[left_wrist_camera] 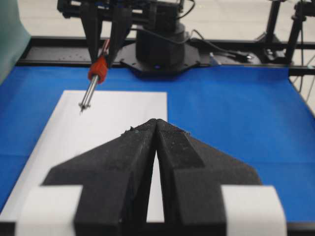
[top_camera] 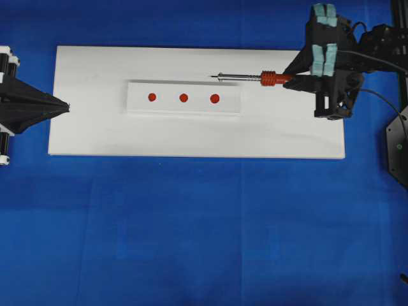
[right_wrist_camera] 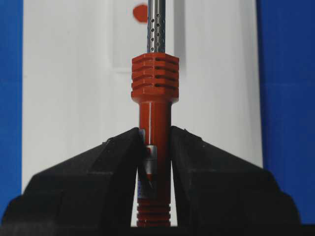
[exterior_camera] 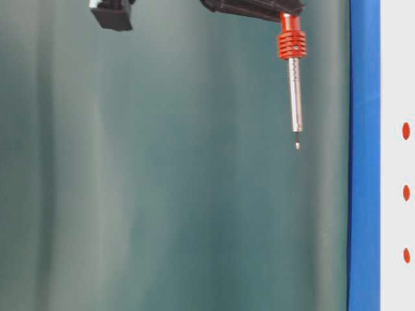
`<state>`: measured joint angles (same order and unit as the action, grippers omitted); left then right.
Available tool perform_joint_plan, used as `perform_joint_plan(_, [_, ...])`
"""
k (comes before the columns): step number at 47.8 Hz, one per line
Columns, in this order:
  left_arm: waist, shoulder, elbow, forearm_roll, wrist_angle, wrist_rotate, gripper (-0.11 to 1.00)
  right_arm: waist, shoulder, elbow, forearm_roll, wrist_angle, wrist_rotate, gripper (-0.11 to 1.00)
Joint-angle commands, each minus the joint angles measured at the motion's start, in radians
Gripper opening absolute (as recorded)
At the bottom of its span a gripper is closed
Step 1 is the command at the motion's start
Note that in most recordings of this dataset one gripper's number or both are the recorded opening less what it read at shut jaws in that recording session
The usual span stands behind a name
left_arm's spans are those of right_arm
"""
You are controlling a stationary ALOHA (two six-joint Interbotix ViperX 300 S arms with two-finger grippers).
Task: Touch the tip of the soldering iron to the mark.
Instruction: 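Carry the iron down to its original spot on the blue table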
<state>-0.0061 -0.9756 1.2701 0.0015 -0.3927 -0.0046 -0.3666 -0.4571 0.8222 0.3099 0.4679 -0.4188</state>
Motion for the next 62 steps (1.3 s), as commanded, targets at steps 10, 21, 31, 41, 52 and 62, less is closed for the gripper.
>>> perform_joint_plan(10, [-0.002, 0.005, -0.012, 0.002, -0.012, -0.002, 0.02, -0.003, -0.017, -0.018, 0.002, -0.006, 0.012, 0.06])
perform_joint_plan(21, [-0.002, 0.005, -0.012, 0.002, -0.012, -0.002, 0.02, 0.021, -0.028, -0.009, 0.003, 0.0, 0.092, 0.06])
perform_joint_plan(31, [-0.002, 0.005, -0.014, 0.002, -0.015, -0.002, 0.02, 0.112, -0.06, 0.012, 0.003, -0.017, 0.189, 0.06])
perform_joint_plan(41, [-0.002, 0.005, -0.014, 0.002, -0.02, -0.002, 0.02, 0.284, -0.081, 0.031, -0.003, -0.06, 0.324, 0.06])
perform_joint_plan(52, [-0.002, 0.003, -0.014, 0.002, -0.026, -0.002, 0.02, 0.462, -0.064, 0.048, -0.023, -0.138, 0.46, 0.06])
perform_joint_plan(62, [-0.002, 0.002, -0.014, 0.002, -0.029, -0.002, 0.02, 0.557, -0.02, 0.044, -0.046, -0.176, 0.532, 0.06])
